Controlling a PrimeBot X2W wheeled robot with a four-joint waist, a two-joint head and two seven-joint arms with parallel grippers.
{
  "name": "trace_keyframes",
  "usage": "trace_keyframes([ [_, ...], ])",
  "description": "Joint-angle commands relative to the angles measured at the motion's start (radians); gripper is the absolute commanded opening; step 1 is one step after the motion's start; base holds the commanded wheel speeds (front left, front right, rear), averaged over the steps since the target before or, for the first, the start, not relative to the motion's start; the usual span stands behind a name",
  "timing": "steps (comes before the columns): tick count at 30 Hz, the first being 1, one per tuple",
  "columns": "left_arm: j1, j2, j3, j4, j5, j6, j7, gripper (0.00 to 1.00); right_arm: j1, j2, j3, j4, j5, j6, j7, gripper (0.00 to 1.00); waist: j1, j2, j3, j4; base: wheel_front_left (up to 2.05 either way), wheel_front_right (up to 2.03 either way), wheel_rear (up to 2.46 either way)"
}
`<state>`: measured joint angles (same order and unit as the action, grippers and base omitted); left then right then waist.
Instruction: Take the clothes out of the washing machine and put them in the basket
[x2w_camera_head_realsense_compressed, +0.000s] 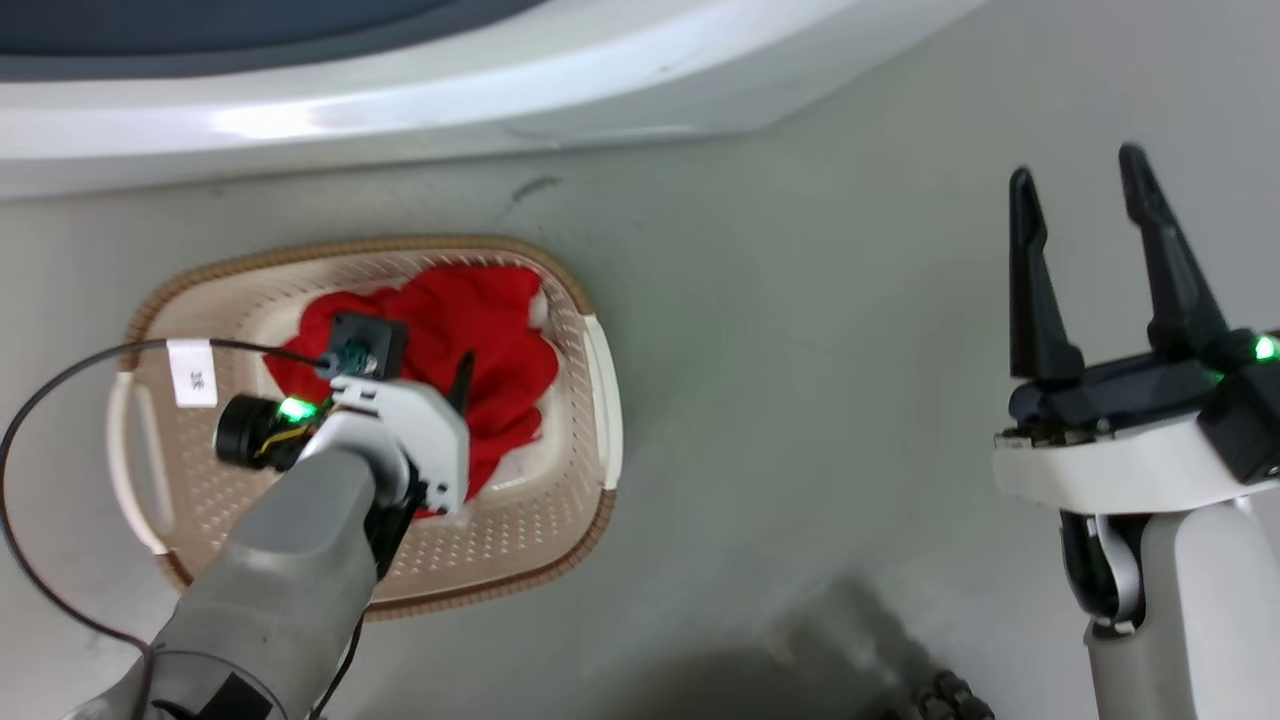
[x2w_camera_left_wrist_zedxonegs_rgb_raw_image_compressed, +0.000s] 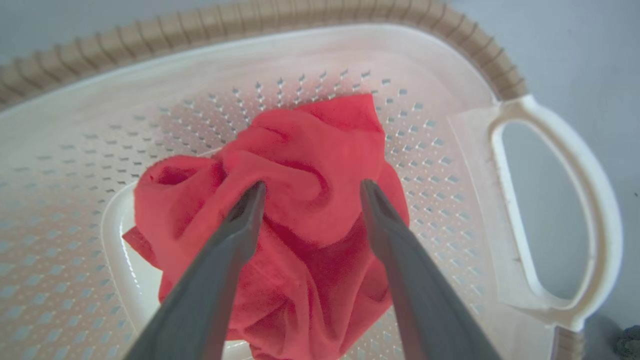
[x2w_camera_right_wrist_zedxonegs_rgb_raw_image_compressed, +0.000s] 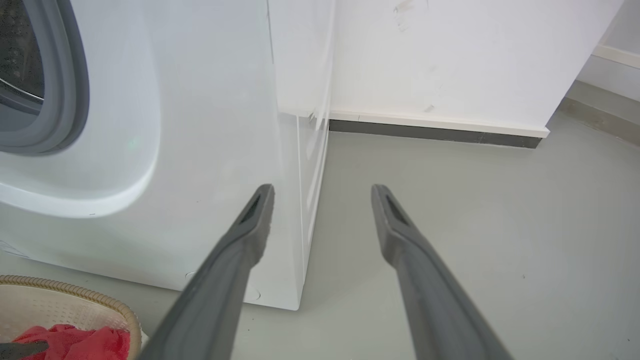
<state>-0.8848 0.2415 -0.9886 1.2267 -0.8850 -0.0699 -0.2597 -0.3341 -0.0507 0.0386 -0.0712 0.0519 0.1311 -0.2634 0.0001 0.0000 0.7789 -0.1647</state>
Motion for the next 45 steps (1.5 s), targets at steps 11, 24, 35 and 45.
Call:
trace_keyframes([
  [11, 0.265, 0.042, 0.387, -0.49, 0.277, 0.138, -0.005, 1.0, 0.113, 0.001, 0.0, 0.07, -0.044, -0.001, -0.002, 1.0, -0.0001, 0.0, -0.281, 0.099, 0.0, 0.0, 0.0],
  [24, 0.607, -0.082, 0.831, -0.928, 0.624, 0.165, -0.005, 1.0, 0.234, 0.001, -0.013, 0.104, -0.039, -0.001, -0.002, 1.0, -0.0001, 0.0, -0.492, 0.145, 0.0, 0.0, 0.0],
  [35, 0.795, -0.16, 0.978, -1.142, 0.792, 0.154, -0.006, 1.0, 0.303, 0.001, -0.013, 0.106, -0.03, -0.001, -0.002, 1.0, -0.0001, 0.0, -0.612, 0.163, 0.0, 0.0, 0.0],
  [45, 0.893, -0.182, 1.012, -1.186, 0.826, 0.128, -0.006, 1.0, 0.361, 0.001, -0.006, 0.11, -0.021, -0.001, -0.002, 1.0, -0.0001, 0.0, -0.691, 0.166, 0.0, 0.0, 0.0],
])
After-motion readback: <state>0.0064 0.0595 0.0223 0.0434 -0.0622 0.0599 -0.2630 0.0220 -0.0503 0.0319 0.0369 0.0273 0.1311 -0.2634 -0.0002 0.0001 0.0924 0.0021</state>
